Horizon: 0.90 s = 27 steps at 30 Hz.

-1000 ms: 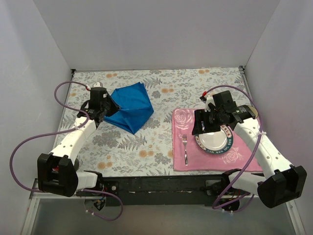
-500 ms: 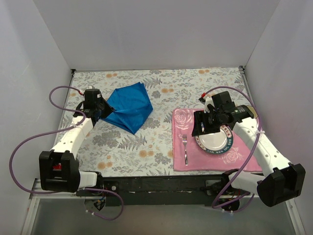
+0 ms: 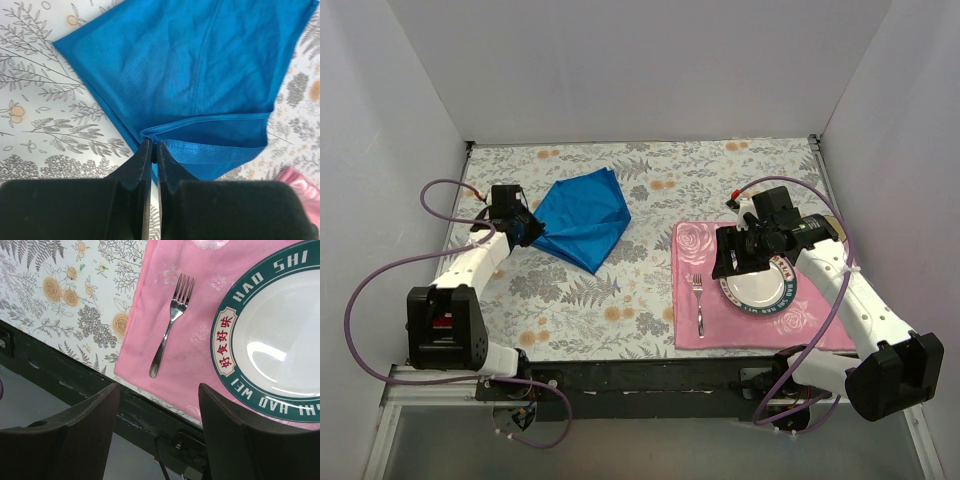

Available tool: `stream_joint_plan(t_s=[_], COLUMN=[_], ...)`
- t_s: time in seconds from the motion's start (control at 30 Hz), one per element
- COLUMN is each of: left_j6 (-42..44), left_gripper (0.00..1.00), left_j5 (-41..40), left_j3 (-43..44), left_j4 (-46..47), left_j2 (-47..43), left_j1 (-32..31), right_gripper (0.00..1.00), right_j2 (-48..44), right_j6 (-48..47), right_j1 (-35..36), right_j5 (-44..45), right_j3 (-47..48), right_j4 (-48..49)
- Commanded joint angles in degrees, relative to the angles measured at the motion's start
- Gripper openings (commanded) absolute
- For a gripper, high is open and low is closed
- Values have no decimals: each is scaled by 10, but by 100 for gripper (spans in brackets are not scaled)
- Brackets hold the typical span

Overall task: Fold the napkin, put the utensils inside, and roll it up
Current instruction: Fold the napkin

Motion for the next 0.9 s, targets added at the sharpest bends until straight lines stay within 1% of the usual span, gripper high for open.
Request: stream_joint_plan(t_s=[0.0, 0.17, 0.4, 0.43, 0.73, 0.87], left_j6=[22, 27, 27, 28, 30, 30], left_gripper=[0, 0, 0, 0, 0, 4], left_j5=[-27, -30, -41, -41, -37, -35], left_j3=[19, 31, 28, 32, 47, 46], left_j4=[-3, -13, 0, 1, 1, 7], left_j2=[22, 57, 65, 66, 99, 104], left_j1=[9, 11, 11, 30, 35, 37], right_gripper=[72, 72, 72, 72, 72, 72], right_j2=[2, 2, 4, 5, 12, 14], right_j6=[-7, -9, -8, -8, -8, -8], right_j1=[1, 1, 1, 2, 2, 2], right_j5=[-8, -7, -10, -11, -14, -17], right_j3=[-5, -7, -12, -11, -13, -15], right_j4=[3, 2, 1, 3, 3, 3])
